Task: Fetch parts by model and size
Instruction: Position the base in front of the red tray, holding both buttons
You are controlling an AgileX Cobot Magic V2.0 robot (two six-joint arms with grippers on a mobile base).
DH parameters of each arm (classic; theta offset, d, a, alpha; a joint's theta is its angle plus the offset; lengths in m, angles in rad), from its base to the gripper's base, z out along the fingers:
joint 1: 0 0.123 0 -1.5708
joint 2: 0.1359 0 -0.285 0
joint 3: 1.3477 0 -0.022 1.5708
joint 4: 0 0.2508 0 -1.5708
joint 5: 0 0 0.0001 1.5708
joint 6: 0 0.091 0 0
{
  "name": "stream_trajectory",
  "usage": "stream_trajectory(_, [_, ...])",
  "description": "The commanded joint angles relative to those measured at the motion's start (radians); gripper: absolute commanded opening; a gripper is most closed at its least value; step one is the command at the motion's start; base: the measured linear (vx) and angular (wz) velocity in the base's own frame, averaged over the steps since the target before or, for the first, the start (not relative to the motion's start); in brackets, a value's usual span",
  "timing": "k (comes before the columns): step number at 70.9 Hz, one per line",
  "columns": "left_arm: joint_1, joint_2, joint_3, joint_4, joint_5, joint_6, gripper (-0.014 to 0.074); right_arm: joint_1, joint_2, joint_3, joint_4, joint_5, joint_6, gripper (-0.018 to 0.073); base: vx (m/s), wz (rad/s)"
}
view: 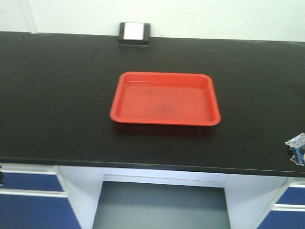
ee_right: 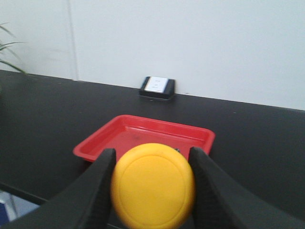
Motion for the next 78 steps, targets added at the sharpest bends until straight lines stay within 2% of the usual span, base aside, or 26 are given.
stream_trajectory(1, [-0.007, 0.018, -0.026, 0.001, -0.081, -0.002, -0.0007, -0.004, 0.01, -0.028, 0.003, -0.086, -0.01, -0.0006, 0.12, -0.48])
stream_trajectory(23, [-0.007, 0.018, -0.026, 0.001, -0.081, -0.002, -0.0007, -0.004, 0.01, -0.028, 0.003, -0.086, -0.01, -0.0006, 0.13, -0.25])
stream_trajectory(78, [-0.007, 0.018, -0.026, 0.001, -0.081, -0.002, -0.0007, -0.004, 0.01, -0.028, 0.003, -0.086, -0.01, -0.0006, 0.12, 0.0])
